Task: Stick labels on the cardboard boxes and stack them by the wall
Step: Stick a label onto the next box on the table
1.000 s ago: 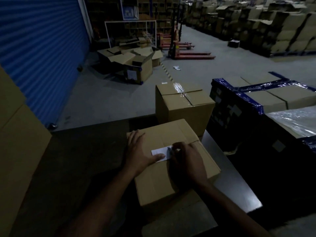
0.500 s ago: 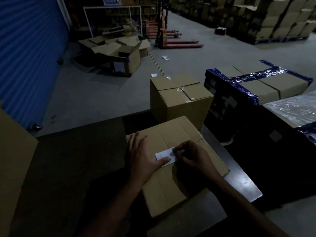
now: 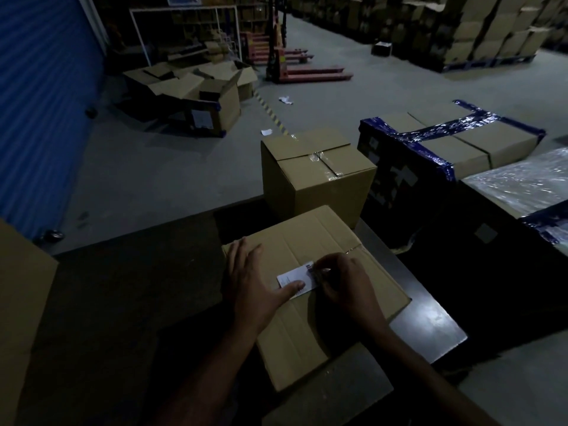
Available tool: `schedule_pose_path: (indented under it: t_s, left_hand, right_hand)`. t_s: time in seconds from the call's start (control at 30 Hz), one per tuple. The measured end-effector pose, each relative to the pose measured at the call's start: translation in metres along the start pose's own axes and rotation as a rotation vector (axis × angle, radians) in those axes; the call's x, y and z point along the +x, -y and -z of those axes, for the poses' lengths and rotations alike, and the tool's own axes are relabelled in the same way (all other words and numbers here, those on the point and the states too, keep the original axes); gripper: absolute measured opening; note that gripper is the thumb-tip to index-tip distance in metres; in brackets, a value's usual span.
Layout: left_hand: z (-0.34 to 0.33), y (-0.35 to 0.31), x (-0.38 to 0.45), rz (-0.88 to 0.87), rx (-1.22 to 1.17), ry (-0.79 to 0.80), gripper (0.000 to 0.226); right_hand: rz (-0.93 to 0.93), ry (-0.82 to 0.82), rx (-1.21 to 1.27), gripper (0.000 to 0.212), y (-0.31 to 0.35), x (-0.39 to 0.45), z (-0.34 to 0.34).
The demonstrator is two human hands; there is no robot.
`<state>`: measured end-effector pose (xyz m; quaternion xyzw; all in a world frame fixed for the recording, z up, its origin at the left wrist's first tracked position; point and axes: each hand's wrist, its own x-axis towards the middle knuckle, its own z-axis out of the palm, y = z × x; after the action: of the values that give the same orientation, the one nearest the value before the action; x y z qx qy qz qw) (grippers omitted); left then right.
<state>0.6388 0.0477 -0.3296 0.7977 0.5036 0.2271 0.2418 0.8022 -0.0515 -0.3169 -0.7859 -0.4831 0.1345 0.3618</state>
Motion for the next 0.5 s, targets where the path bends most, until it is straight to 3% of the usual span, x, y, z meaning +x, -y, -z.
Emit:
schedule_pose_path:
  t_s: [0.13,0.27,0.4,0.5]
  left_hand:
    - [0.001,-0.002,-0.001,0.001,-0.008,-0.015,0.107]
    - [0.001,-0.001,0.000,0.000,0.009,-0.011,0.109]
    - [0.001,-0.001,0.000,-0.008,0.017,-0.017,0.118]
    - [0.001,-0.002,-0.001,-0.001,0.010,-0.012,0.113]
  right_hand:
    - [-0.028,0.071,0.228,0.017,-0.003,0.000,0.012]
    - [0.000,0.023,0.056,0.021,-0.002,-0.004,0.007]
    - [-0.027,0.074,0.232,0.018,-0.002,-0.009,0.017]
    - [0.005,0.034,0.131,0.019,0.001,-0.013,0.017]
